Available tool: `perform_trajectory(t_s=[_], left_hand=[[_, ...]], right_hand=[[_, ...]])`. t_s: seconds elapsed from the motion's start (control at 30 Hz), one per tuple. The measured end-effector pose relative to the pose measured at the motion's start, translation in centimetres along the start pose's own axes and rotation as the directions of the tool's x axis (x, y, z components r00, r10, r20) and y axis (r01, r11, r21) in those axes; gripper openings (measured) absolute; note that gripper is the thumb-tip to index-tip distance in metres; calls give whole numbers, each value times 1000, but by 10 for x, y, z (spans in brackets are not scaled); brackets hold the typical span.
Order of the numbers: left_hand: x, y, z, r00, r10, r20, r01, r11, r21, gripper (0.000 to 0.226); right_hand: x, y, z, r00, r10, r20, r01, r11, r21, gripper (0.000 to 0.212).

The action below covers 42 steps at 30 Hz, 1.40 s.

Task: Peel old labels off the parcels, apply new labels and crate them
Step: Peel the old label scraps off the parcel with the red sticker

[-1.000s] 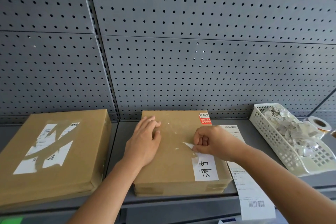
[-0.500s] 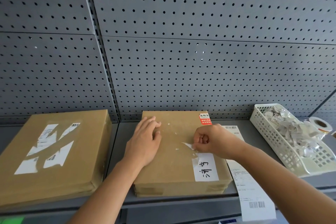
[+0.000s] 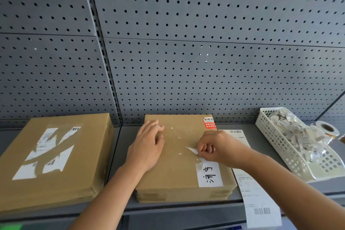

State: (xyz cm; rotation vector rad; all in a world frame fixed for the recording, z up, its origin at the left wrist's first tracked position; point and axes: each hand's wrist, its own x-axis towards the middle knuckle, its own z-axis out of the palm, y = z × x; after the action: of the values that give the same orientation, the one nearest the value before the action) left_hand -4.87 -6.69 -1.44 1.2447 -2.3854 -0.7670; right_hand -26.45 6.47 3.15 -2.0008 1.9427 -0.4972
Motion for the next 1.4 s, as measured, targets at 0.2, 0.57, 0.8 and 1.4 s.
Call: perform_trajectory(t_s=[0.2,0.57,0.8,1.4], left_hand=[[1,-3,2,1000,-9,-1,9,1000,-5,33],[3,-4,3,1000,-2,-12,2,1000,-4,34],[2,-4,3,1000,5,-11,-5,1000,8,35],[2,-4,2,1000,14,-10,-14,1000,4,34]], right_hand=[[3,-7,4,997,-65,43,74,964,-257,11],[8,-2,17,999,-49,6,49,957,-285,5],[9,-1,0,994,103,41,-105,993,49,4],[11,2,-1,995,94,44,-99,988,115,9]])
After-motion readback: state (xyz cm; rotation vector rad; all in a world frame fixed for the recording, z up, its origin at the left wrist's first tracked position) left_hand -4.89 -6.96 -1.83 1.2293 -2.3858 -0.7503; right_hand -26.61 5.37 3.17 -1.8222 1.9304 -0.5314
